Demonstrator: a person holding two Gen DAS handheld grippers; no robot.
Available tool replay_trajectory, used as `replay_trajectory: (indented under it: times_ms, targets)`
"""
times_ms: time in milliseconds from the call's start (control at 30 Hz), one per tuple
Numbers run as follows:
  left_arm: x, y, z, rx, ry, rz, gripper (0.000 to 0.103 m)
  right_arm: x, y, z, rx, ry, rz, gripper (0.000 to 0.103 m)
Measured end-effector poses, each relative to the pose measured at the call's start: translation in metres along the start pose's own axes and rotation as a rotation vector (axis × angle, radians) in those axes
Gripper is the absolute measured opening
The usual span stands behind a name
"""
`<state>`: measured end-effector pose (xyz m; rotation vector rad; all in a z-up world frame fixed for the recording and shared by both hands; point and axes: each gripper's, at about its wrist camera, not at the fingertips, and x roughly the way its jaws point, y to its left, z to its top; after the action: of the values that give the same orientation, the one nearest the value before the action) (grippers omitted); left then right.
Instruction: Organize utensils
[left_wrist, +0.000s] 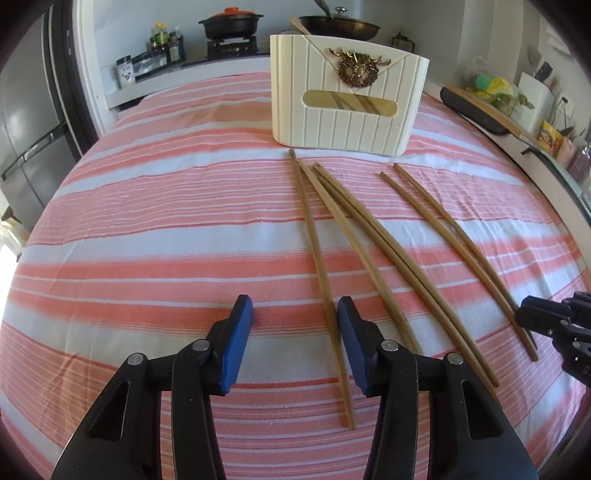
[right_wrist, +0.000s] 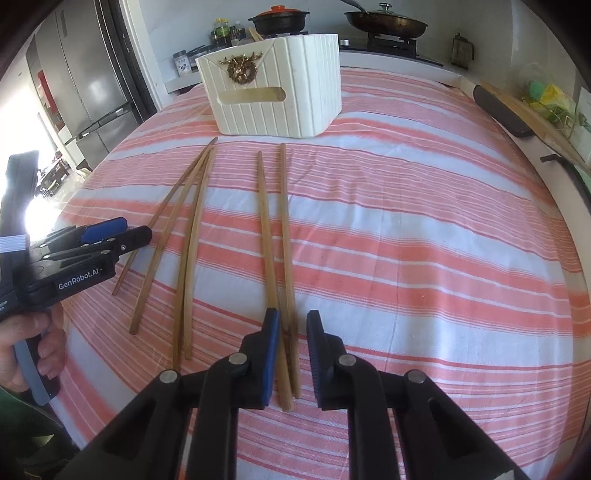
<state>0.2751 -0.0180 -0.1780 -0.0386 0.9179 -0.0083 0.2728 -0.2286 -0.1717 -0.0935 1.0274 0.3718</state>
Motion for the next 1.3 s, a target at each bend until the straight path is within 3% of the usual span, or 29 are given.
replay_trajectory:
  times_ms: [67, 233, 367, 500, 667, 700, 800, 867, 1033, 1233, 1267, 1300]
  targets:
    - [-0.001, 0.001, 0.000, 0.001, 0.000, -0.001, 0.037, 0.001, -0.004, 0.003, 0.042, 0.008, 0.030, 0.009]
    - [-0.002, 0.004, -0.002, -0.001, 0.002, -0.014, 0.036, 0.003, -0.013, 0.005, 0.109, 0.024, 0.077, 0.009]
    - [0.000, 0.001, 0.000, 0.034, 0.008, -0.003, 0.036, 0.009, -0.009, 0.016, 0.041, 0.062, 0.042, 0.009]
    - [0.002, 0.002, 0.003, 0.056, 0.018, -0.007, 0.038, 0.018, -0.014, 0.028, 0.004, 0.131, 0.077, 0.012]
    - [0.002, 0.001, 0.003, 0.068, 0.011, 0.001, 0.040, 0.024, 0.005, 0.032, -0.123, 0.151, -0.006, 0.009]
    - [0.002, 0.001, 0.002, 0.069, 0.008, -0.001, 0.036, 0.024, 0.009, 0.032, -0.147, 0.144, -0.023, 0.009]
    - [0.000, 0.001, 0.001, 0.071, -0.002, 0.001, 0.008, 0.024, 0.012, 0.030, -0.139, 0.110, -0.058, 0.006]
    - [-0.002, 0.005, -0.001, 0.058, -0.001, -0.006, 0.004, 0.020, 0.007, 0.023, -0.073, 0.074, -0.070, 0.005]
    - [-0.016, 0.024, -0.017, 0.009, 0.012, -0.009, 0.004, -0.003, 0.001, -0.013, 0.066, 0.009, -0.121, 0.005]
    - [-0.049, 0.047, -0.054, -0.012, 0.030, 0.017, 0.007, -0.035, 0.007, -0.063, 0.144, -0.022, -0.155, 0.006]
    - [-0.053, 0.049, -0.058, -0.021, 0.034, 0.020, 0.012, -0.039, 0.008, -0.068, 0.151, -0.032, -0.159, 0.006]
    - [-0.055, 0.050, -0.060, -0.028, 0.037, 0.016, 0.036, -0.040, 0.006, -0.071, 0.155, -0.043, -0.163, 0.007]
